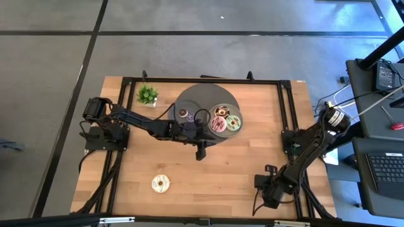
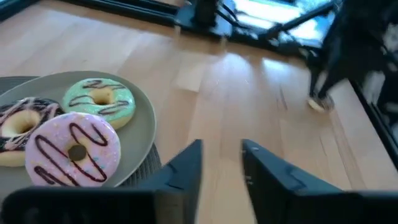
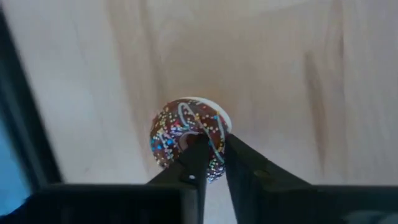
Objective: Pick & Place donuts
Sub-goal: Put the small brown donut on the dark gray plate
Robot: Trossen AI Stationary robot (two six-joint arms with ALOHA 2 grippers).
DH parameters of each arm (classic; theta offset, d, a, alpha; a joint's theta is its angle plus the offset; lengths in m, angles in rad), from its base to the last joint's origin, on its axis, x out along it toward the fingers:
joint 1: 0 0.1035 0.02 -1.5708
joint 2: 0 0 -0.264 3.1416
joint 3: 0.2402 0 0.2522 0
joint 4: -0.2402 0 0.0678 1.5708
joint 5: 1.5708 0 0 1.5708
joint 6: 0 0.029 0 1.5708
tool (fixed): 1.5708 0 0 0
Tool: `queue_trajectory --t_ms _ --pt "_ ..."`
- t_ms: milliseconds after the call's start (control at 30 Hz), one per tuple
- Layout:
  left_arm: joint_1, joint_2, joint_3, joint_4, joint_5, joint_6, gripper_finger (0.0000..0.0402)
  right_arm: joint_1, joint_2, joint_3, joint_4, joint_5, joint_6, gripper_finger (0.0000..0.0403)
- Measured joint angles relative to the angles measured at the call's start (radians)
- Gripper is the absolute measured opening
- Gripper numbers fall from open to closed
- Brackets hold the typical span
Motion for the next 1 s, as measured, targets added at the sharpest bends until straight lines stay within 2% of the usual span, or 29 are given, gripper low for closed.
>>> queue_trajectory --t_ms 100,233,333,433,600,700,833,1000 --pt "0.0 -0.023 -0.001 0.033 0.047 -0.052 0.0109 -0.019 -0.019 0.015 -0.006 -0.042 -0.011 0.0034" --pt "-0.005 -0.073 -0.001 0.035 0.116 -0.059 0.0108 -0.078 -0.054 0.054 -0.008 -0.049 -0.12 0.0028" --pt "-0.024 -0.127 -0.001 0.037 0.17 -0.041 0.0105 -0.164 -0.078 0.09 -0.045 -0.049 -0.243 0.0031" --pt "-0.062 -0.205 -0.001 0.039 0.176 0.009 0.0102 -0.282 -0.086 0.138 -0.097 -0.048 -0.405 0.0033" --pt "-0.153 -0.342 -0.001 0.023 0.112 0.07 0.0105 -0.488 -0.087 0.238 -0.066 -0.047 -0.717 0.0033" --pt "-0.229 -0.409 -0.001 0.023 0.065 0.107 0.0107 -0.587 -0.087 0.289 0.025 -0.044 -0.871 0.0034" --pt "-0.328 -0.465 -0.001 0.022 -0.008 0.162 0.0104 -0.691 -0.059 0.356 0.138 -0.044 -0.978 0.003" --pt "-0.419 -0.477 0.0 0.022 -0.121 0.213 0.01 -0.789 0.047 0.456 0.153 -0.046 -1.049 0.0027"
